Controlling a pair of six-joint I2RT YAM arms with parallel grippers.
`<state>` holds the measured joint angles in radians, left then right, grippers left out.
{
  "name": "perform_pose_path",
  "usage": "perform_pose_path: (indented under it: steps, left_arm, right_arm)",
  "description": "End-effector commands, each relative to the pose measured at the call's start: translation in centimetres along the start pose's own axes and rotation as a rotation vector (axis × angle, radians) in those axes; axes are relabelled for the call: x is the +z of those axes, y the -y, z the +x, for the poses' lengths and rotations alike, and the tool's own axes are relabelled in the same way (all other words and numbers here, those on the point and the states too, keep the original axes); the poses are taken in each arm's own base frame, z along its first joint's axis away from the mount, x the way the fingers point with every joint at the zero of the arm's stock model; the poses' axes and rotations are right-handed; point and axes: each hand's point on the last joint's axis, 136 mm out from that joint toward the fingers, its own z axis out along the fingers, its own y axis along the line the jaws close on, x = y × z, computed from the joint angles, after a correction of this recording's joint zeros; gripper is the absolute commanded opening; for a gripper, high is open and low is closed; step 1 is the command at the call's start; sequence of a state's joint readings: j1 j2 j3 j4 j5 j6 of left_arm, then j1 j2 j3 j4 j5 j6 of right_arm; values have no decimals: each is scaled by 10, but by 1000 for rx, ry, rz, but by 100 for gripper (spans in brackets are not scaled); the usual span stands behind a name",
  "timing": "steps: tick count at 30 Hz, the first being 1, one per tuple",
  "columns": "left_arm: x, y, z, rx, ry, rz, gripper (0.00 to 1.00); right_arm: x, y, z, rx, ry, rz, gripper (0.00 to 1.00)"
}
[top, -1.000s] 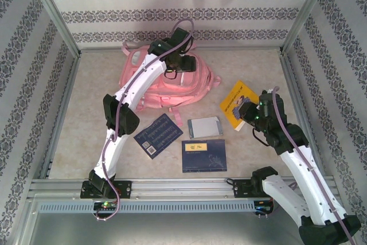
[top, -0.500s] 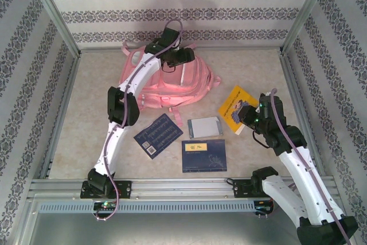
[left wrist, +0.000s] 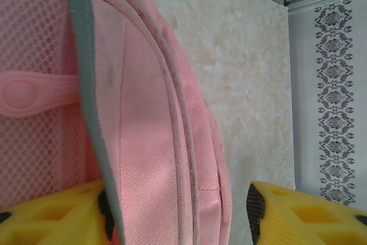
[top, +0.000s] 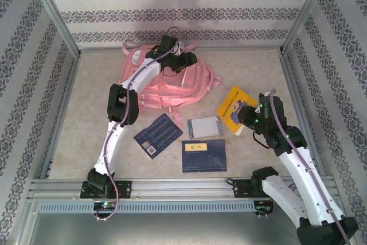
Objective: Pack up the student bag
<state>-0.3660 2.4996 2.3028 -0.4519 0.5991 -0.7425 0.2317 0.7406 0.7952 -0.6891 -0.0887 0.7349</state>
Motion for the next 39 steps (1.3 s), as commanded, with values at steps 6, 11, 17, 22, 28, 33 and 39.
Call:
perform_pose_path:
  steps: [6, 11, 17, 22, 28, 33, 39]
  left_arm:
    - [-16, 9, 19, -17, -29, 64, 40]
    - [-16, -3, 23, -3, -51, 9, 7]
    - [-60, 35, -5, 57, 36, -7, 0]
    - [-115, 59, -23, 46, 102, -14, 0]
    - [-169, 65, -35, -36, 130, 23, 0]
    - [-194, 76, -39, -30, 109, 80, 0]
    - [-215, 81, -47, -48, 82, 164, 0]
  right_arm:
    - [-3, -14, -14, -6, 54, -61, 0]
    - [-4, -15, -12, -9, 45, -66, 0]
    - [-12, -26, -29, -72, 89, -75, 0]
    - [-15, -37, -46, -92, 136, -97, 0]
    - [-9, -77, -62, -132, 124, -233, 0]
    - [-3, -119, -69, -155, 58, -418, 0]
    - [16, -150, -81, -25, -59, -614, 0]
